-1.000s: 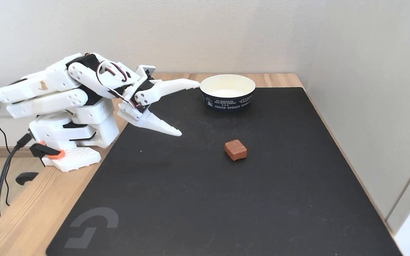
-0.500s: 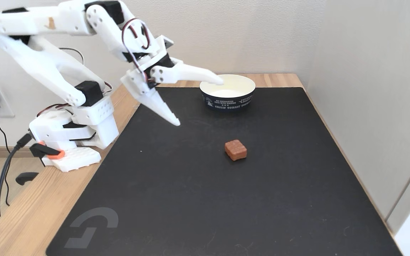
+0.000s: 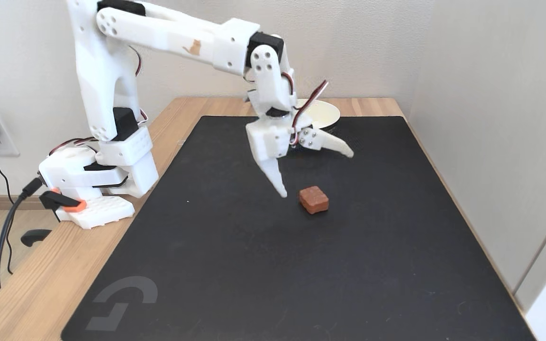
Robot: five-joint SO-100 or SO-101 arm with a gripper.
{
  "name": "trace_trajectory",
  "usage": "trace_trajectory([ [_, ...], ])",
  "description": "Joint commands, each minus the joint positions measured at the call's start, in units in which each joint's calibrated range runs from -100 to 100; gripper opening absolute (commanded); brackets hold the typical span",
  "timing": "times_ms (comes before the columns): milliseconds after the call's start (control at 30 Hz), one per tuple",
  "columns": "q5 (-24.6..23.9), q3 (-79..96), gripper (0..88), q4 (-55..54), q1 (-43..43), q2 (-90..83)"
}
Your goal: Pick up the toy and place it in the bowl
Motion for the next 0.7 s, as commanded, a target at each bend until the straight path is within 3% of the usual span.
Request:
trace_trajectory([
  [0,1.62,-7.03,53.0,0.42,-0.31,6.64],
  [367,1.36,-13.07,53.0,-0.09,-0.39,20.56],
  [500,1.21,-12.80,42.5,0.16,-0.39,20.73],
  [533,1.15,-12.80,34.8,0.16,-0.39,20.73],
  [667,1.10,-12.71,18.4,0.08,-0.47,20.73],
])
